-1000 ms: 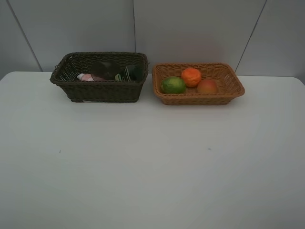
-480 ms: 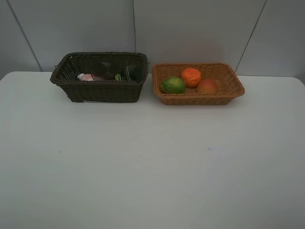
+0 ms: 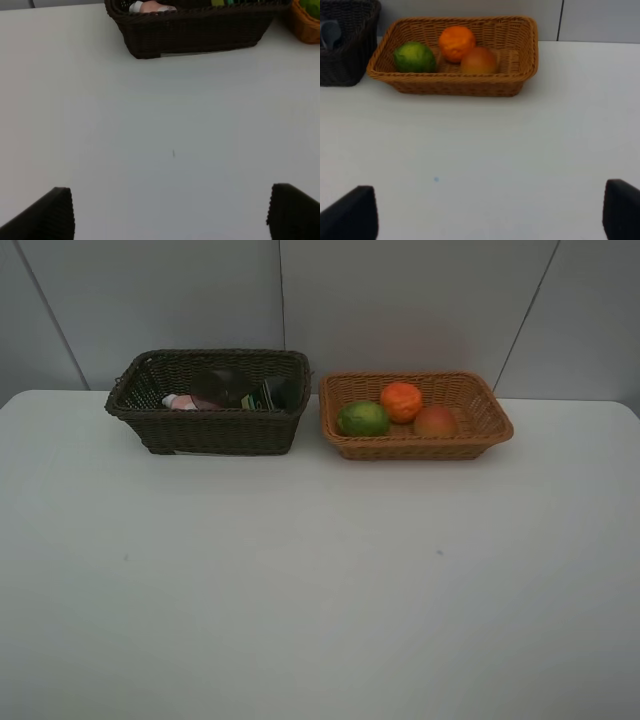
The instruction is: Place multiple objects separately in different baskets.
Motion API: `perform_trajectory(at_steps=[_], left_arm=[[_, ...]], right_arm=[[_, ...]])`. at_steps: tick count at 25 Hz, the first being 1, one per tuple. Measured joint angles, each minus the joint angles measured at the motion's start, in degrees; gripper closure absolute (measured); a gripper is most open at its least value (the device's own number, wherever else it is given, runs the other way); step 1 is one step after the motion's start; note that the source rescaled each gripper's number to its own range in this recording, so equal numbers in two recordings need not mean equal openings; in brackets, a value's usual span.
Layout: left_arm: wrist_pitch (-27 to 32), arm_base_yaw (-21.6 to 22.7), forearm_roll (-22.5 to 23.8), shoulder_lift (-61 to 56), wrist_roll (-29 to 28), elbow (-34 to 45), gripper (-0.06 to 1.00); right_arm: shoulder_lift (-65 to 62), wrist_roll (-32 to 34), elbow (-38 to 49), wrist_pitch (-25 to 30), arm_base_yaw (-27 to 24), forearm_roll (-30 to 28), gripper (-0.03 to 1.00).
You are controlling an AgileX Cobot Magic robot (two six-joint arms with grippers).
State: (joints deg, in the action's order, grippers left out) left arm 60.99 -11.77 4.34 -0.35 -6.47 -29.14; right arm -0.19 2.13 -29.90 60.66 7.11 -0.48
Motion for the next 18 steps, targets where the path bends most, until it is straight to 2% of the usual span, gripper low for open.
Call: perform_trajectory(at_steps=[18], left_arm=[[0.0,0.0,-0.68,0.0,0.0,0.0,-0.05]], right_arm=[[0.0,0.0,0.0,0.0,0.0,0.0,0.0]])
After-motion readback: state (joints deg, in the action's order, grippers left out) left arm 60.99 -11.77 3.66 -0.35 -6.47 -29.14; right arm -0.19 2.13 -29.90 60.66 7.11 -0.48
